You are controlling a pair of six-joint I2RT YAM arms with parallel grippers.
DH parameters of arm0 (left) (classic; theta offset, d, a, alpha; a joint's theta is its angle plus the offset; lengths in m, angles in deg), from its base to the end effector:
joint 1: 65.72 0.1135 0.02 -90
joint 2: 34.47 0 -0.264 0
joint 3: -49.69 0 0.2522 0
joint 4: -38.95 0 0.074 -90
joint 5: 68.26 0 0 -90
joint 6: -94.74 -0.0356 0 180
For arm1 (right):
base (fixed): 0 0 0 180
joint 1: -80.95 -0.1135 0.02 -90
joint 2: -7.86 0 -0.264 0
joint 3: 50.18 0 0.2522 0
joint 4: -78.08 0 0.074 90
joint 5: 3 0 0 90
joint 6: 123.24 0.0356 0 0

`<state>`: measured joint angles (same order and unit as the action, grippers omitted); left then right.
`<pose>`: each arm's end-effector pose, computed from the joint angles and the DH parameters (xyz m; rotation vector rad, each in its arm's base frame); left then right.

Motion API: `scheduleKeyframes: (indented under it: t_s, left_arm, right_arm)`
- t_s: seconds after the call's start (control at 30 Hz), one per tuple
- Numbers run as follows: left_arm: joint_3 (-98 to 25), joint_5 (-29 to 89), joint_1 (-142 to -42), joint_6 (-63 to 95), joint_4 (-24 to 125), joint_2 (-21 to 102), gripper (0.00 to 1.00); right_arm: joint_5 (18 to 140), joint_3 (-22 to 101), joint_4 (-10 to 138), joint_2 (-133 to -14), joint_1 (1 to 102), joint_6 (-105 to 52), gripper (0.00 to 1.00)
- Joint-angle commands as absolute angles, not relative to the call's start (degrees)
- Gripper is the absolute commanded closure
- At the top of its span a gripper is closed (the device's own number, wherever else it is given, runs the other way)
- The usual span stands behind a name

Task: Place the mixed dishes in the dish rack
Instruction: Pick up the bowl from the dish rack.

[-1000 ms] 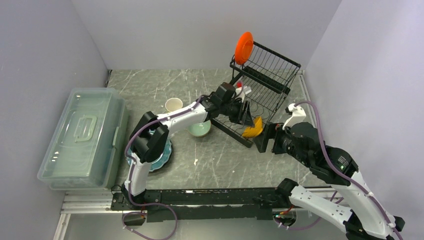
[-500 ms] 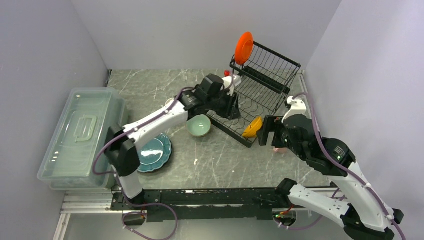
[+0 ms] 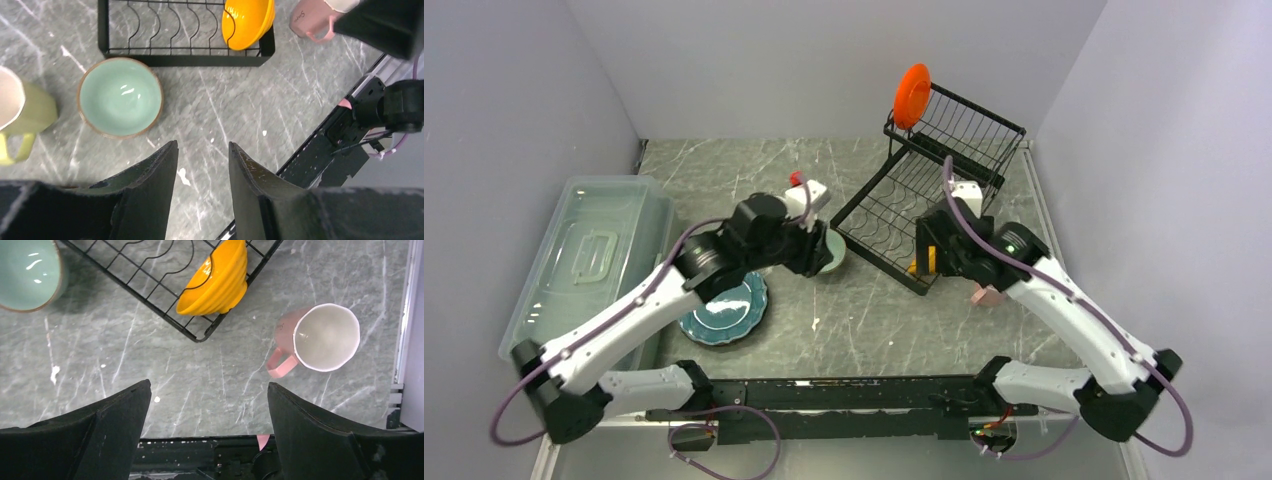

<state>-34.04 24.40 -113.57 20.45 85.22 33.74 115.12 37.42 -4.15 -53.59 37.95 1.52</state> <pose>0.1727 -0.1933 0.3701 0.6337 2.0953 -0.6987 0.1424 0.1098 0.3691 0.0103 2.3918 -0.0084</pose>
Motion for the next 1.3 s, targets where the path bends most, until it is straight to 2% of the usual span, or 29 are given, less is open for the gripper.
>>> scheduleKeyframes:
  t_s: [0.0,0.4,0.83,1.13,1.27]
  left_arm:
    - [-28.51,21.87,-113.85,16.93,85.97,23.72,0.52]
    - [-16.35,24.56,-113.82,16.29,85.54,11.03,0.51]
    - [-12.89,29.1,-113.78,15.97,87.5,7.58,0.51]
    - [-12.84,27.77,-113.86,15.39,89.43,5.3,0.51]
    - [-12.8,27.2,-113.81,15.28,89.62,4.75,0.51]
  right_arm:
    - [117.81,41.87,-3.57,-59.52,40.42,2.03,0.12]
    - [122.43,45.52,-3.82,-73.55,45.14,8.17,0.3]
    - [127.52,52.41,-8.45,-90.57,45.84,15.4,0.48]
    - [128.42,52.97,-12.69,-94.51,45.93,18.82,0.52]
    - [128.05,52.55,-12.52,-94.96,45.97,19.64,0.59]
